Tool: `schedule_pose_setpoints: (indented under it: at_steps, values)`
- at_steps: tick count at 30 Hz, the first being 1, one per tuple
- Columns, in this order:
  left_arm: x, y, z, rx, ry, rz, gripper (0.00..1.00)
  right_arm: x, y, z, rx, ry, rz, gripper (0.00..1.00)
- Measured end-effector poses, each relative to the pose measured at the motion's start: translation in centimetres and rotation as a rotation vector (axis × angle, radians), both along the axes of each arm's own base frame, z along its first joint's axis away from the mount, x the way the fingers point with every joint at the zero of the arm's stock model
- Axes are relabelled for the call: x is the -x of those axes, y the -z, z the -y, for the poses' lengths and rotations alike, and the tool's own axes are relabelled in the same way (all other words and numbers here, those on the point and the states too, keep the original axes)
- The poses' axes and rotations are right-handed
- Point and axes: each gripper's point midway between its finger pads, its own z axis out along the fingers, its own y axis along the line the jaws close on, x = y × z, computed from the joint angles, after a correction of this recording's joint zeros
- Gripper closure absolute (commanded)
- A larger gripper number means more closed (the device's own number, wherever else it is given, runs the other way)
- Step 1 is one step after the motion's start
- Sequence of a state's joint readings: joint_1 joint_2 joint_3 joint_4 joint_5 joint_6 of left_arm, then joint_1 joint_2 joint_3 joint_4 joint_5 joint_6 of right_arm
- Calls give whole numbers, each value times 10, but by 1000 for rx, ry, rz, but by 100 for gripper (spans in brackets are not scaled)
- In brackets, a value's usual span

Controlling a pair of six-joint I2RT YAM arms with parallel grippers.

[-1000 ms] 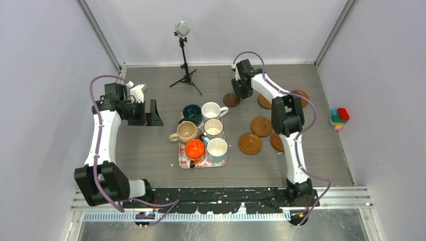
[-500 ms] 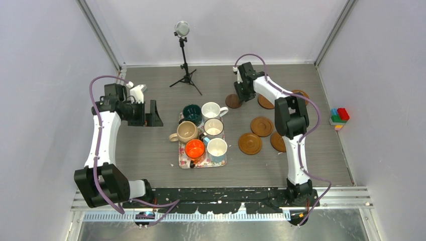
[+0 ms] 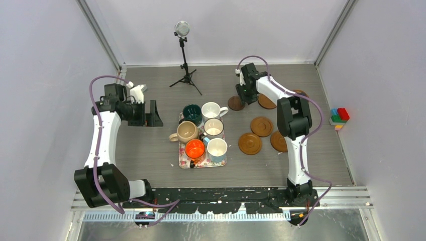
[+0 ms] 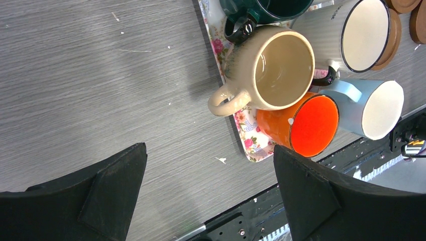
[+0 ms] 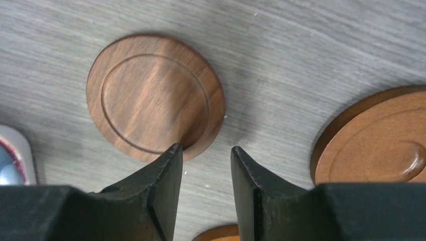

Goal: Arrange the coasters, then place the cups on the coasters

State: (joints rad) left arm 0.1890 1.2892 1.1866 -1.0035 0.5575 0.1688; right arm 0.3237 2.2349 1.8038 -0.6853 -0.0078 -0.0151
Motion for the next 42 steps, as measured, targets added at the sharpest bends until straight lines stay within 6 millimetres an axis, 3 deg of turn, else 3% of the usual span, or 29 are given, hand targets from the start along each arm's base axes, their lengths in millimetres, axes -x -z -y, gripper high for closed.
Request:
schedule_pose_setpoints:
  at_steps: [5, 10, 13, 16, 21, 26, 30, 42]
  values:
    - [0, 0, 0, 0, 0, 0, 0, 7, -16, -1, -40, -6, -33, 41]
    - [1, 0, 0, -2, 2, 1, 0, 21, -74, 11, -118, -16, 13, 33]
    - [2, -2, 0, -10, 11, 13, 0, 46, -103, 37, -142, -10, 30, 32]
    - [5, -6, -1, -19, 15, 26, 0, 78, -112, 78, -130, 27, 12, 33]
    - [8, -10, 0, -21, 18, 40, 0, 139, -86, 136, -46, 87, -96, 34]
    - [8, -11, 1, -15, 21, 41, 0, 190, -52, 153, 36, 67, -222, 32]
    - [8, -11, 1, -15, 22, 42, 0, 202, -35, 162, 98, 68, -256, 32]
    - [15, -11, 2, -26, 34, 57, 0, 198, 9, 192, 244, 115, -279, 37]
